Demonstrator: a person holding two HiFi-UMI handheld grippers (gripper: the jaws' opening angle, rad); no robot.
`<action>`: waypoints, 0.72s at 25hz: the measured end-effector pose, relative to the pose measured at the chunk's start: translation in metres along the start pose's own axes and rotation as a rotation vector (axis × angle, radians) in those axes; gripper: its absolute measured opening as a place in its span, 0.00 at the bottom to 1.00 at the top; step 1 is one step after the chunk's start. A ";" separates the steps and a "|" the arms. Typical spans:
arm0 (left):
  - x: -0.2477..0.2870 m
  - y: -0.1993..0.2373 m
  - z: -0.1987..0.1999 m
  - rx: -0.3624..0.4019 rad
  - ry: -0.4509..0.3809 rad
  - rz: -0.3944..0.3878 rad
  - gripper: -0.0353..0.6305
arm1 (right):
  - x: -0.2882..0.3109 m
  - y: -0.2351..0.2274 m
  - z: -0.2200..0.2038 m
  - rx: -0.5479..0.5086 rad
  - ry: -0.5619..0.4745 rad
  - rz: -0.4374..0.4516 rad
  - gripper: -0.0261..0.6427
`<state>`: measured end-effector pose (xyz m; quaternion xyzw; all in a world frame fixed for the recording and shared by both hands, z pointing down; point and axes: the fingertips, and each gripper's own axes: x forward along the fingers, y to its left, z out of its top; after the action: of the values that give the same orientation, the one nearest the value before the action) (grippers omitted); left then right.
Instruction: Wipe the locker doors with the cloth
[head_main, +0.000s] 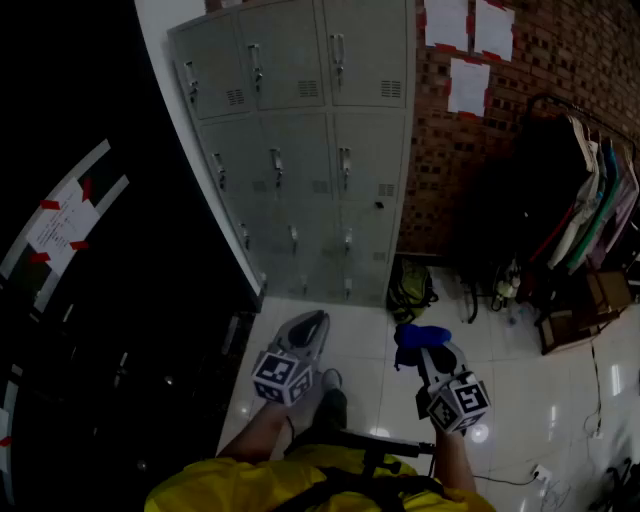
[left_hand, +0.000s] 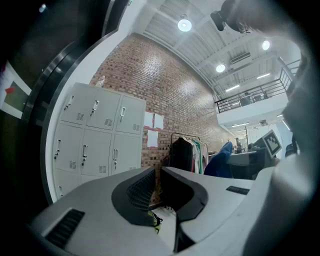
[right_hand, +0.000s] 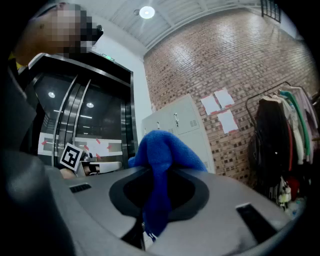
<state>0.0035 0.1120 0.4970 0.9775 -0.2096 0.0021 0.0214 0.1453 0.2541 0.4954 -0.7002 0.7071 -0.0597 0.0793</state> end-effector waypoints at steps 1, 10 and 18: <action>0.020 0.021 -0.002 -0.003 -0.009 0.002 0.09 | 0.025 -0.012 0.000 -0.014 0.002 -0.008 0.14; 0.204 0.199 0.076 0.061 -0.073 -0.050 0.09 | 0.275 -0.101 0.048 -0.050 -0.029 -0.039 0.14; 0.308 0.276 0.076 0.058 -0.043 -0.042 0.09 | 0.391 -0.154 0.061 -0.025 -0.028 -0.034 0.14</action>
<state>0.1710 -0.2687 0.4361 0.9818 -0.1894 -0.0131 -0.0116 0.3056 -0.1367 0.4543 -0.7137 0.6947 -0.0424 0.0797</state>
